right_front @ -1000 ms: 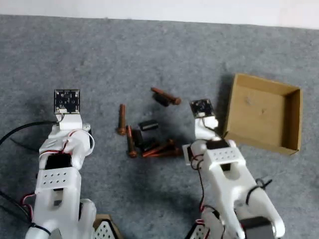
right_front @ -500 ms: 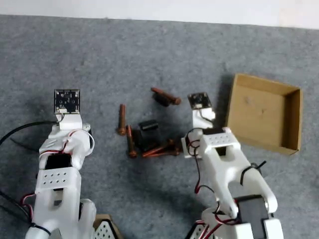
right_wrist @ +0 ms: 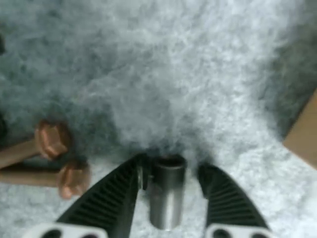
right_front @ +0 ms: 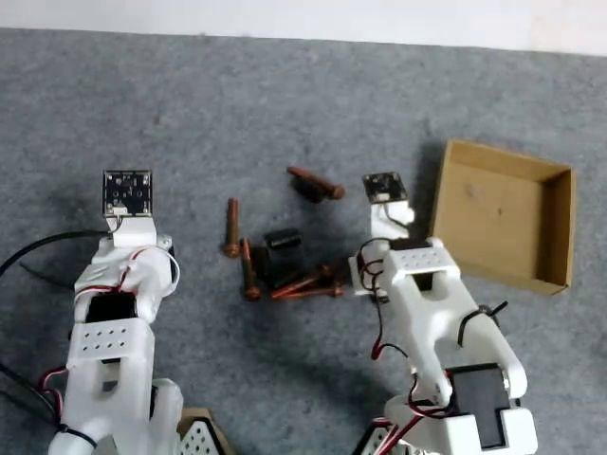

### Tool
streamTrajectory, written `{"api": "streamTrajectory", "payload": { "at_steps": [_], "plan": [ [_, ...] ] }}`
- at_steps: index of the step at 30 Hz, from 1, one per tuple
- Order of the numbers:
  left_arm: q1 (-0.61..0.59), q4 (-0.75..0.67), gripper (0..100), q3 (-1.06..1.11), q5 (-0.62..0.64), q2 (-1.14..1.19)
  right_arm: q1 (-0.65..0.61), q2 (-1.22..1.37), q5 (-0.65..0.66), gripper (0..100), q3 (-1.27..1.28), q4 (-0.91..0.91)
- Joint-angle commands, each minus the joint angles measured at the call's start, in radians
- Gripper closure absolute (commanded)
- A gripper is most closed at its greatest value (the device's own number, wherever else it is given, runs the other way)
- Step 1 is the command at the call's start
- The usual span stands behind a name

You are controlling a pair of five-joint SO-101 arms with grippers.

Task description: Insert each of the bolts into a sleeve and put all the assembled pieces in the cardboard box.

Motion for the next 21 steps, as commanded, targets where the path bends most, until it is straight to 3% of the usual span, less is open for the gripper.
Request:
{"api": "streamTrajectory", "payload": {
  "at_steps": [1, 7, 11, 21],
  "plan": [
    [-0.015, -0.015, 99, -0.002, 0.006, -0.024, -0.002, 0.012, -0.005, 99.3, -0.051, -0.030],
    [-0.015, -0.015, 99, -0.002, 0.006, -0.024, -0.005, 0.010, 0.115, 99.3, -0.053, 0.016],
    [-0.015, -0.015, 99, -0.002, 0.006, -0.024, -0.005, -0.027, 0.124, 99.4, -0.048, 0.016],
    [-0.015, -0.015, 99, -0.002, 0.006, -0.024, -0.004, -0.659, 0.129, 99.4, 0.406, -0.220]
  ]
}}
